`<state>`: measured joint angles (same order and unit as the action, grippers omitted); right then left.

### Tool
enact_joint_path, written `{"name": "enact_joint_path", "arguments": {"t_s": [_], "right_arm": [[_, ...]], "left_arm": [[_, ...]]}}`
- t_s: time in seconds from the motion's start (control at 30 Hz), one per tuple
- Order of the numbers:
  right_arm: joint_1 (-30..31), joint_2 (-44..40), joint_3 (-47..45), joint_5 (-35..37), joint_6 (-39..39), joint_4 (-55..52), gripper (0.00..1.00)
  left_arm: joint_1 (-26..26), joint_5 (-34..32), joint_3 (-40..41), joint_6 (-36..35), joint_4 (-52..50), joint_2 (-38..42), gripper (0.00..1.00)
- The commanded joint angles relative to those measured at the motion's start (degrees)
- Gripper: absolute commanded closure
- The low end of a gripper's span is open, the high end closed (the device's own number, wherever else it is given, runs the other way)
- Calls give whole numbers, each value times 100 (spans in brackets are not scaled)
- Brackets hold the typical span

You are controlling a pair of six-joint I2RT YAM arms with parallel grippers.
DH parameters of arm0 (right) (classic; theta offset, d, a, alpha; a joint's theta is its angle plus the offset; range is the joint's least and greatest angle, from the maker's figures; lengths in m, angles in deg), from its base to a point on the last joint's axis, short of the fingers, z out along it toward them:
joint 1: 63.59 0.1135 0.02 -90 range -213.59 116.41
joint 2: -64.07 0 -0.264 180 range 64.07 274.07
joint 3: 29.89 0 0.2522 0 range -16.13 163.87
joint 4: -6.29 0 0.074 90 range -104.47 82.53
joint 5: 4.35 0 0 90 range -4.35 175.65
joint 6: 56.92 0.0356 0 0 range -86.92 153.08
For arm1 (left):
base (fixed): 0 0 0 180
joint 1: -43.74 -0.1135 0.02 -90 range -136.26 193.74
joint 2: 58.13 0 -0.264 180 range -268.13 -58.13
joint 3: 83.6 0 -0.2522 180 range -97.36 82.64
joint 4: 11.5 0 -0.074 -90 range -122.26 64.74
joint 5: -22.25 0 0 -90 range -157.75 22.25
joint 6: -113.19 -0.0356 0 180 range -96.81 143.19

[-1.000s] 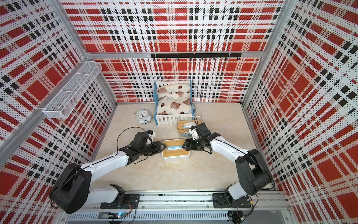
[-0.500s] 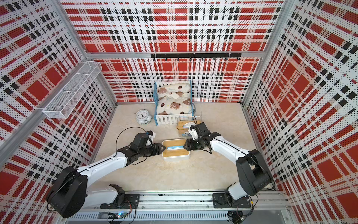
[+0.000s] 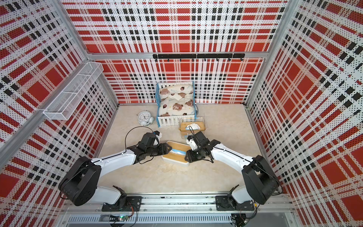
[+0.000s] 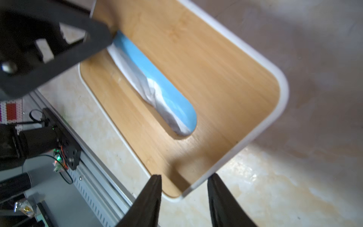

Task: Put the tissue paper into the tissue box
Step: Close the box lid on the tissue box, then pull the paper towel from the tissue box.

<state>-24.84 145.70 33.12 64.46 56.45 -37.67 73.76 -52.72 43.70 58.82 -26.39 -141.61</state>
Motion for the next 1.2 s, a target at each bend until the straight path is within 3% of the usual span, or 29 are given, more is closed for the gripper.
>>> {"name": "enact_joint_path", "arguments": {"t_s": [0.0,0.13,0.23,0.37,0.7,1.17], "right_arm": [[134,-473,-74,390,-207,-294,53],[165,-479,418,1336,-476,-566,46],[309,-170,835,1305,-800,-405,40],[616,541,1509,1188,-1249,-287,40],[819,1813,2570,875,-1818,-314,53],[818,2130,2537,932,-1884,-219,67]], "left_arm": [[-224,52,-277,-118,330,-73,26],[-616,-361,-355,-218,337,104,22],[-897,-441,-335,-274,324,361,20],[-1316,-237,-247,-435,267,704,17],[-1862,261,-167,-462,280,1060,13],[-1870,422,-171,-363,398,895,12]]}}
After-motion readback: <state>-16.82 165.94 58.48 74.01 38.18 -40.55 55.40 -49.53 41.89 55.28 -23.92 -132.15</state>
